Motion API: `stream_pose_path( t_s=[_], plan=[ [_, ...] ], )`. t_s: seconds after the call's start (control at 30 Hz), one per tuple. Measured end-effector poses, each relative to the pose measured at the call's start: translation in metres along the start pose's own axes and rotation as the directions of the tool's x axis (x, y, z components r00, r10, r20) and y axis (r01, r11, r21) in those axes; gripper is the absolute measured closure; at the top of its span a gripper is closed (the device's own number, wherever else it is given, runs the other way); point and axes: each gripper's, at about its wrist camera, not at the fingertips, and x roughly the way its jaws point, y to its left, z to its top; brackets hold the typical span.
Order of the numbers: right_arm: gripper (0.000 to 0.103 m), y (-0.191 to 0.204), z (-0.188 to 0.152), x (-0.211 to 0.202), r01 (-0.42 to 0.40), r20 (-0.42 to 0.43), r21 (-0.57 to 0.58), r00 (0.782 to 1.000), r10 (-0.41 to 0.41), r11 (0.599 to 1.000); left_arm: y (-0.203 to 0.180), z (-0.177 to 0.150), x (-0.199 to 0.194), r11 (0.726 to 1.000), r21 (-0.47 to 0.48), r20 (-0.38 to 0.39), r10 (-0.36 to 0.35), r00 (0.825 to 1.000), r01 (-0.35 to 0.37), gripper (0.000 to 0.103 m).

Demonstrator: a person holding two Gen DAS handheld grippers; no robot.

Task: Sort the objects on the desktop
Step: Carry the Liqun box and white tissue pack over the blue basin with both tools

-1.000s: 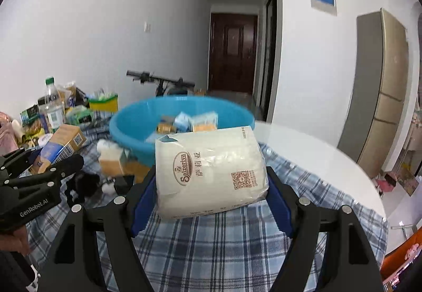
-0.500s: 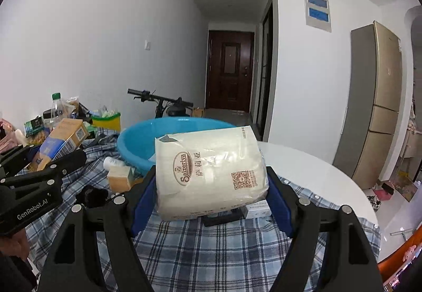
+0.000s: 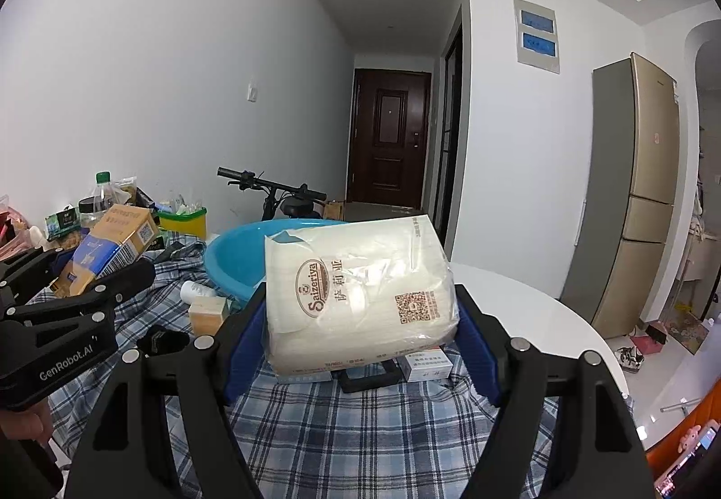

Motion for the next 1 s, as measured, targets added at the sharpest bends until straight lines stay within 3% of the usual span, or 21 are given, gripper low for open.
stream_pose_path(
  t_s=[0.4, 0.7, 0.83, 1.0],
  plan=[
    [0.029, -0.001, -0.001, 0.011, -0.007, -0.017, 0.001, 1.0, 0.007, 1.0, 0.007, 0.003, 0.005, 1.0, -0.027, -0.007, 0.005, 1.0, -0.006, 0.046],
    [0.029, -0.001, 0.02, 0.031, -0.018, 0.014, -0.02, 1.0, 0.018, 1.0, 0.01, 0.027, 0.031, 0.999, -0.033, 0.002, -0.009, 1.0, 0.009, 0.046],
    [0.029, -0.003, 0.032, 0.042, -0.02, 0.024, -0.011, 1.0, 0.02, 1.0, 0.013, 0.041, 0.053, 0.998, -0.058, -0.028, -0.04, 0.999, 0.039, 0.046],
    [0.029, -0.006, 0.046, 0.059, -0.012, 0.041, -0.016, 0.999, 0.013, 1.0, 0.014, 0.054, 0.076, 0.999, -0.042, -0.022, -0.019, 1.0, 0.018, 0.046]
  ],
)
